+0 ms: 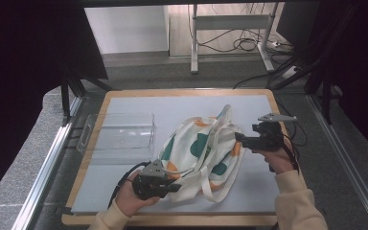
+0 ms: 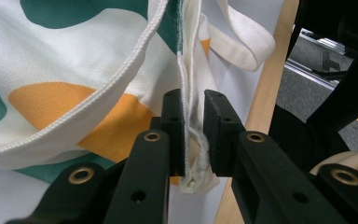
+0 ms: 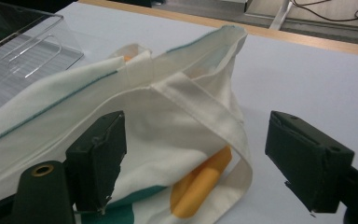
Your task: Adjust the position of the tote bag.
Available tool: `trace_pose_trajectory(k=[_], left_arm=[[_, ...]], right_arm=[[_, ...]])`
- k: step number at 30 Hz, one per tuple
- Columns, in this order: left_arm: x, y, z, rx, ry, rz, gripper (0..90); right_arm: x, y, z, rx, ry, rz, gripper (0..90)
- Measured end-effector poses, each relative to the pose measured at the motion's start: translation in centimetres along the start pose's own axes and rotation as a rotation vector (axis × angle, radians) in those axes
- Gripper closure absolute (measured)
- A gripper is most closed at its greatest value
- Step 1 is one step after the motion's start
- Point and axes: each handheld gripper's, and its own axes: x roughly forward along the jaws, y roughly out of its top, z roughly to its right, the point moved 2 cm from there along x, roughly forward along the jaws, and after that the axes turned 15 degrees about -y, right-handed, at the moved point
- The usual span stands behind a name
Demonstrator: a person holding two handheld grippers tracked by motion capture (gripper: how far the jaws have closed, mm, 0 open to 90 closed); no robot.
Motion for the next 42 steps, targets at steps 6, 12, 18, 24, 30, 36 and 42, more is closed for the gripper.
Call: trace_pose_trajectory(k=[6, 12, 18, 24, 30, 36, 42], left_arm=[[0.1, 0.0, -0.1, -0.007, 0.000, 0.005, 79.4], [0.0, -0.1, -0.1, -0.003, 0.000, 0.001, 79.4], [0.0, 0.0, -0.1, -0.005, 0.001, 0.002, 79.4], [0.0, -0.1, -0.1, -0.003, 0.001, 0.001, 79.4], [0.0, -0.1, -0.2, 0.002, 0.002, -0.004, 79.4], [0.0, -0.1, -0.1, 0.000, 0.001, 0.000, 79.4], [0.0, -0.1, -0.1, 0.001, 0.000, 0.001, 79.4]], right_arm=[[1.3, 1.2, -0.2, 0.009, 0.017, -0.013, 20.5], [2.1, 2.2, -0.2, 0.018, 0.014, -0.019, 20.4], [2.3, 3.1, -0.2, 0.024, 0.002, -0.016, 20.3], [3.3, 4.5, -0.3, 0.022, -0.020, -0.033, 20.0], [5.1, 5.4, -0.5, 0.032, -0.039, -0.066, 18.8], [6.9, 6.7, -0.6, 0.040, -0.061, -0.093, 18.6], [8.3, 7.2, -1.2, 0.040, -0.074, -0.119, 18.5]])
